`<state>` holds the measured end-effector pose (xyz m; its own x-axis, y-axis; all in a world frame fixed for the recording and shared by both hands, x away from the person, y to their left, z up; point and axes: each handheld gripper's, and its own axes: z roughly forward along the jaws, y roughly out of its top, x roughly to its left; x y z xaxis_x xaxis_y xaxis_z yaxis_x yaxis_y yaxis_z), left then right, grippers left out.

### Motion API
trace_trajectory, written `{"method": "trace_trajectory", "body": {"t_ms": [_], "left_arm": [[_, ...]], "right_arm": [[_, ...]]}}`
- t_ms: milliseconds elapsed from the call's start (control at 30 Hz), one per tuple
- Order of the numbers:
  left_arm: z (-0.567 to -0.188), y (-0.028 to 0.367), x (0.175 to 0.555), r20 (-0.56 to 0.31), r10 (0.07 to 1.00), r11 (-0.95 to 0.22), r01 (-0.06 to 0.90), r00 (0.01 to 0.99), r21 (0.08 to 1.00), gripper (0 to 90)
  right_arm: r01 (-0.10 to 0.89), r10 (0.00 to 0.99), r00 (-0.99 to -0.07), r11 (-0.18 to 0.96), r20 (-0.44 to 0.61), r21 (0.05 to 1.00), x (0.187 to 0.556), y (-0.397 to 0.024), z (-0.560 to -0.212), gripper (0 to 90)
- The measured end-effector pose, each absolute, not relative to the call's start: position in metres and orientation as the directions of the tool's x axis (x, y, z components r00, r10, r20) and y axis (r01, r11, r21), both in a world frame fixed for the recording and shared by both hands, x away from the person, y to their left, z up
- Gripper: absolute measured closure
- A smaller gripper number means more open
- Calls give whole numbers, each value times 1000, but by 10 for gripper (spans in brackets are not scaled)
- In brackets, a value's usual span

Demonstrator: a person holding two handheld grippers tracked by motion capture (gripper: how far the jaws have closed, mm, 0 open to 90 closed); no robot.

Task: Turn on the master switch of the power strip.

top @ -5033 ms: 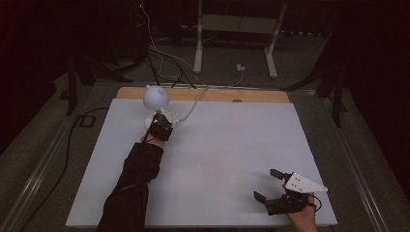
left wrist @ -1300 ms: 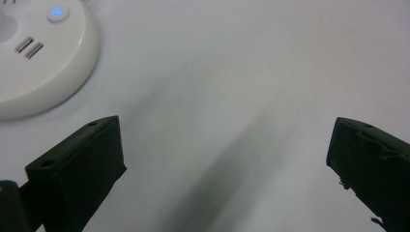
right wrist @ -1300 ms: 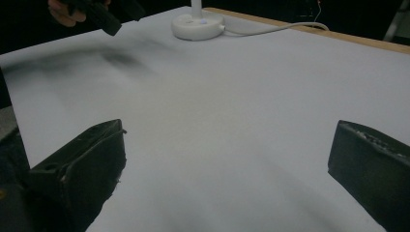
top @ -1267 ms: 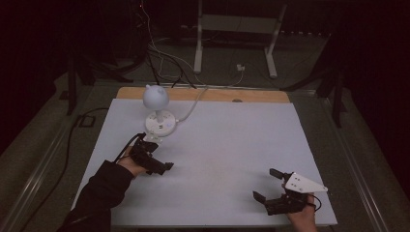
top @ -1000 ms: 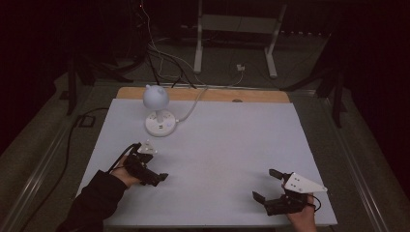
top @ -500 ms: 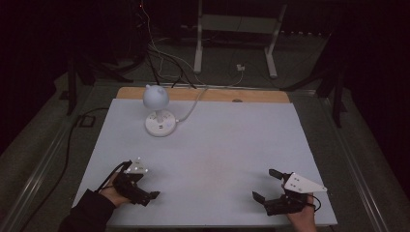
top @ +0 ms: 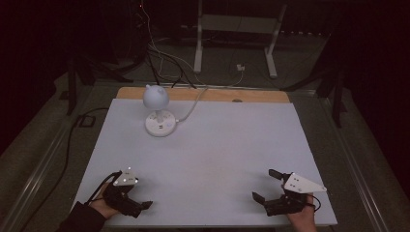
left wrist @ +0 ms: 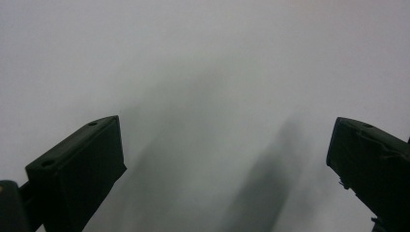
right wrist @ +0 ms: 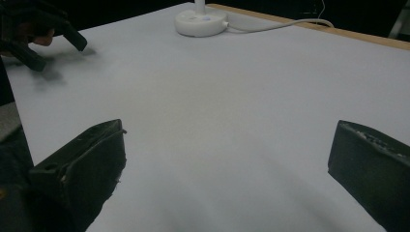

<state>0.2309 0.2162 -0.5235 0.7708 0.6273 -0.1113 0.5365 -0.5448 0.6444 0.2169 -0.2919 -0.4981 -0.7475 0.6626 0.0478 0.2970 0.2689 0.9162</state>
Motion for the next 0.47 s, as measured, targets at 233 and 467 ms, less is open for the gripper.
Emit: {"method": "trace_trajectory", "body": {"t_ms": [233,467], "left_arm": [[-526,214,230,-113,618,-538,523,778,661,3],[-527,212,231,-109,618,-531,515,779,672,4]], "right_arm": [[298,661,-749,271,48,915,217,-292,-498,0],[297,660,-750,275,45,914,217,-292,-499,0]]}}
